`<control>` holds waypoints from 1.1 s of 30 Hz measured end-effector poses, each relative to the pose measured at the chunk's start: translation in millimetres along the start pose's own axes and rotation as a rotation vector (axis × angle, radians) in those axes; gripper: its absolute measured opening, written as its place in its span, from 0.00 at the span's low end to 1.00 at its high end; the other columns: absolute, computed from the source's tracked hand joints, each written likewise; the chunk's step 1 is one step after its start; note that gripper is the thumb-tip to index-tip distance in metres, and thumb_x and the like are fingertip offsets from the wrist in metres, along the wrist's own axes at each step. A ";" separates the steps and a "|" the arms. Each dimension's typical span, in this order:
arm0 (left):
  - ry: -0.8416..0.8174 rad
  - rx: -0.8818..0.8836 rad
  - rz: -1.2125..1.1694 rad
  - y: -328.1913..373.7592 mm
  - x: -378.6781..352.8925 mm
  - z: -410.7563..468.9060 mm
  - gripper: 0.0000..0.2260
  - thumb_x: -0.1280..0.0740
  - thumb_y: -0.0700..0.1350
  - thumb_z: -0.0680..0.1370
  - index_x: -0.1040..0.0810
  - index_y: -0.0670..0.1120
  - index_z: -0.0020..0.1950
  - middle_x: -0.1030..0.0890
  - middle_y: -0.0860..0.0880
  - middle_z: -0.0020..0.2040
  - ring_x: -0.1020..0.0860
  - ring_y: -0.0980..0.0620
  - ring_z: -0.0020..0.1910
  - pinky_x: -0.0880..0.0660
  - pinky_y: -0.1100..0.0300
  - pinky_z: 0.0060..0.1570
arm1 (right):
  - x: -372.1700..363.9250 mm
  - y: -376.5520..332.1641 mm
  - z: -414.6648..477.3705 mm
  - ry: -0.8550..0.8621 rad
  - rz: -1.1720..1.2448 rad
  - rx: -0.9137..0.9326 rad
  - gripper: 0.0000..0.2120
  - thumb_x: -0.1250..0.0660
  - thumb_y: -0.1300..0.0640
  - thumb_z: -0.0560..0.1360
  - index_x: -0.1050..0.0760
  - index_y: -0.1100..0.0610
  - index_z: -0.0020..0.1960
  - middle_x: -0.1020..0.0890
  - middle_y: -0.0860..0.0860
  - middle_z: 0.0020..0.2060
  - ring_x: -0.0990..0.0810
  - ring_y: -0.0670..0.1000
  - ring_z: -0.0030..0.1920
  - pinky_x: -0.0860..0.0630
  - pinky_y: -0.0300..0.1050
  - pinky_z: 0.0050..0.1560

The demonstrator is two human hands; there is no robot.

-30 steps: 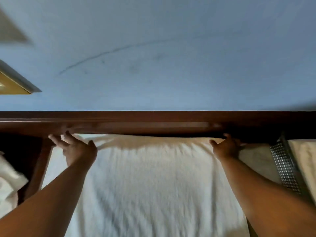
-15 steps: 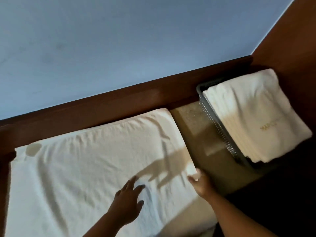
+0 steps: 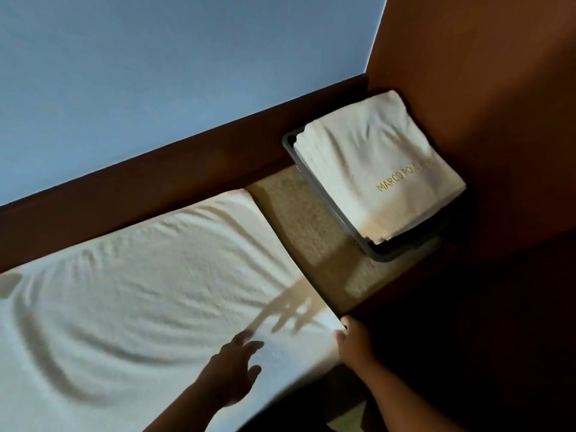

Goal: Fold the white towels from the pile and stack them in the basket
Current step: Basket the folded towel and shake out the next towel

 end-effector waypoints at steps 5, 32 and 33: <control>0.111 0.129 -0.164 -24.0 -16.2 -21.4 0.24 0.37 0.56 0.81 0.35 0.57 0.78 0.42 0.55 0.80 0.32 0.54 0.73 0.33 0.56 0.73 | -0.9 -14.3 -1.7 0.191 -0.209 0.293 0.18 0.24 0.67 0.62 0.23 0.57 0.48 0.22 0.59 0.49 0.21 0.64 0.48 0.24 0.56 0.51; 0.749 1.019 -0.707 -313.1 -130.6 -269.3 0.27 0.32 0.51 0.79 0.33 0.46 0.77 0.34 0.45 0.75 0.36 0.38 0.71 0.30 0.43 0.66 | -275.0 -235.1 -206.5 -0.661 -1.048 1.111 0.28 0.39 0.50 0.78 0.38 0.46 0.77 0.46 0.46 0.80 0.42 0.51 0.78 0.38 0.46 0.74; 0.761 1.025 -0.701 -315.7 -125.8 -267.8 0.27 0.32 0.51 0.79 0.32 0.46 0.76 0.32 0.45 0.73 0.35 0.38 0.70 0.30 0.44 0.64 | -284.0 -241.2 -213.9 -0.668 -1.065 1.116 0.28 0.39 0.51 0.78 0.38 0.46 0.77 0.47 0.47 0.80 0.43 0.51 0.78 0.39 0.46 0.74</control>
Point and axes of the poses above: each hand's wrist, its own z-axis towards the middle knuckle, its own x-axis out of the back of the hand, y = z × x, the point moved 2 cm from there along z, towards the middle knuckle
